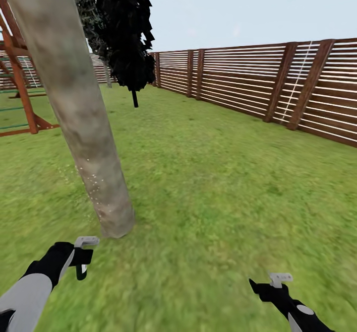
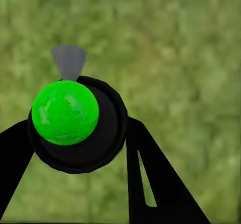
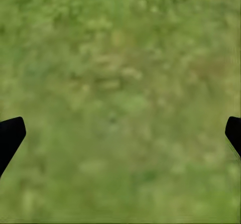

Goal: In the garden, pick up the pesticide atomizer on the floor and spray pesticide onto both trees until each tree trunk is fully covered.

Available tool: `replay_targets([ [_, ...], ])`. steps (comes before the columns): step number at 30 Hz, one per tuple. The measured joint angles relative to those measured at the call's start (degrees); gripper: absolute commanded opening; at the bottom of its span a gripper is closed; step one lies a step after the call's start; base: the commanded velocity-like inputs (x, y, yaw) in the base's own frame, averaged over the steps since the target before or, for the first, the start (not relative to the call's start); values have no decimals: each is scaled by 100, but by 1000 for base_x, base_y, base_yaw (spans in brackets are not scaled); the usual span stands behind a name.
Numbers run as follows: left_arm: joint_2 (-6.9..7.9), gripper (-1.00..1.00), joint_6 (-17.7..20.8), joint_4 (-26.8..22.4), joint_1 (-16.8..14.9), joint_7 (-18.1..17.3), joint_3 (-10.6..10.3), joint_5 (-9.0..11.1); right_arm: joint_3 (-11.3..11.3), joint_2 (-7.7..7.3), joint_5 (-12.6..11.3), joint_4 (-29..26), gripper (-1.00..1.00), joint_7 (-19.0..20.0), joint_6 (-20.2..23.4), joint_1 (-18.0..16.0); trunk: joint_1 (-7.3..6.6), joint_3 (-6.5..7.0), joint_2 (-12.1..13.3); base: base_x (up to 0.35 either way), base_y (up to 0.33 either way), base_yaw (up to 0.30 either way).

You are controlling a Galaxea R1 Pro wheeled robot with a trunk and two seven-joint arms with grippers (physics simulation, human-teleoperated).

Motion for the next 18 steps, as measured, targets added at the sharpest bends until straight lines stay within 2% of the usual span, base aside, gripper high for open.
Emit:
replay_targets([
  [3,-4,-100,-7,5,-1,1,0,0,0,0,0,-1,100,0,0,1,0,0,0,146,-241,163],
  [10,-4,-100,-2,3,-2,1,0,-1,0,-1,0,-1,100,1,0,2,1,0,0,103,-261,34],
  [18,-3,-100,0,1,0,0,0,0,0,0,0,0,100,0,0,0,1,0,0,88,-267,258],
])
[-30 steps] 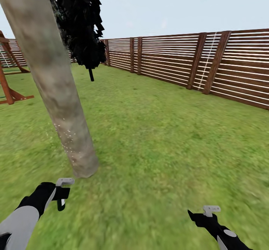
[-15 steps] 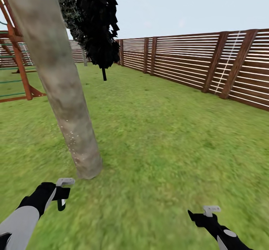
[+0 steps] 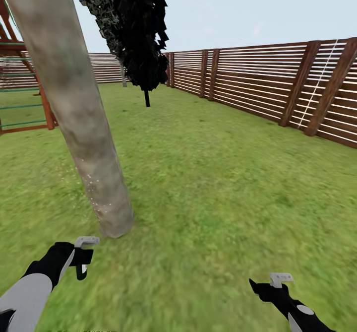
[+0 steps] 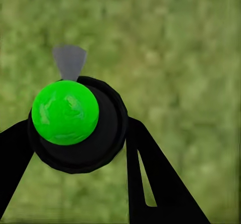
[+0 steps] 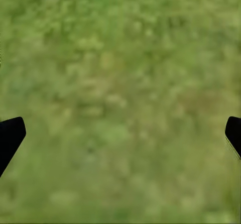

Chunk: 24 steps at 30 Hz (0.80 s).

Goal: In the garden, pick up the pesticide atomizer on the floor and spray pesticide onto both trees until each tree trunk is fully covered.

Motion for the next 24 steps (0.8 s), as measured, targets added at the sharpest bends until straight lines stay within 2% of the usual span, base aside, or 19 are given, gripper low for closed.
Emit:
replay_targets([
  [7,0,-100,0,3,0,0,0,-3,0,0,0,0,100,0,0,0,0,0,0,92,-267,257],
  [16,-1,-100,-1,5,-1,1,0,-1,0,-1,0,1,100,-1,0,1,0,0,0,94,-267,47],
  [24,0,-100,-5,4,0,0,0,-2,0,0,0,6,100,-2,0,0,0,0,0,95,-267,267],
])
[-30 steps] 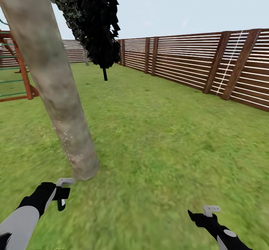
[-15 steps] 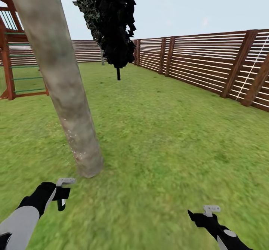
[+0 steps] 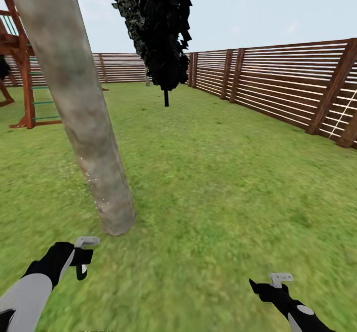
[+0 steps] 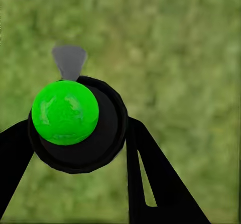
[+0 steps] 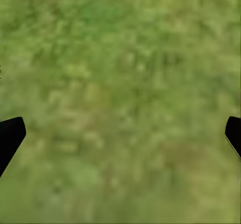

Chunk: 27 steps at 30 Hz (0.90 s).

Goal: In the garden, pick up the pesticide atomizer on the floor and spray pesticide onto both trees until each tree trunk is fully covered.

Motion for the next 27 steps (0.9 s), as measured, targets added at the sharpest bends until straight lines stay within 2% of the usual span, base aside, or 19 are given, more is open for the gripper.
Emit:
replay_targets([
  [12,-9,-100,-5,1,-1,1,0,1,0,-1,0,1,100,-1,0,1,0,0,0,95,-267,80],
  [27,-9,-100,-4,0,0,0,0,2,0,0,0,1,100,-1,0,0,0,0,0,99,-267,272],
])
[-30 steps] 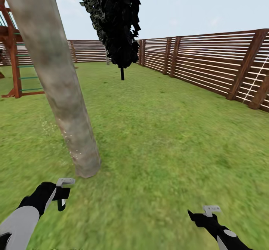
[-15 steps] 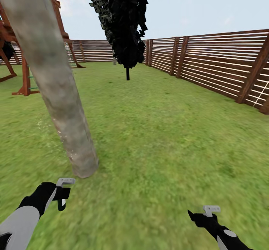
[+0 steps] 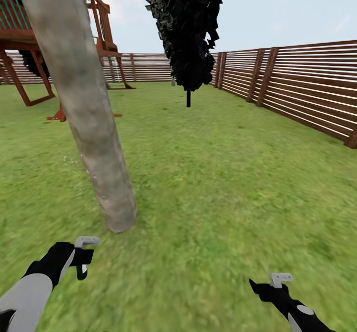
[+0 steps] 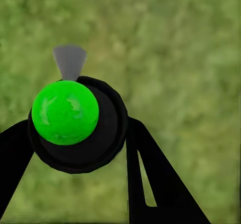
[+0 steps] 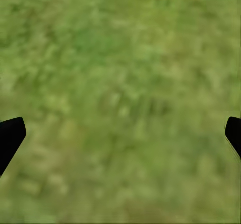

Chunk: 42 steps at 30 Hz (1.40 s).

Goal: In the garden, pick up the pesticide atomizer on the floor and spray pesticide onto both trees until each tree trunk is fully covered.

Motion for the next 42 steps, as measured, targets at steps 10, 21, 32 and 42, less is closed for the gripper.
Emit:
replay_targets([
  [10,3,-100,27,-57,-2,-18,37,6,-1,-31,-1,-4,100,1,0,4,0,0,0,70,-266,165],
  [21,80,-100,158,-108,-99,-57,57,13,4,-216,-1,-1,100,-1,-1,54,1,0,0,79,-80,0],
  [32,132,-100,2410,-845,-1697,-803,-10,-15,9,-194,0,151,100,-3,-1,195,1,1,0,0,0,0],
  [42,310,-100,2427,-876,-1340,-807,-2,-47,8,-194,0,159,100,-3,-2,194,1,1,0,-71,0,0],
])
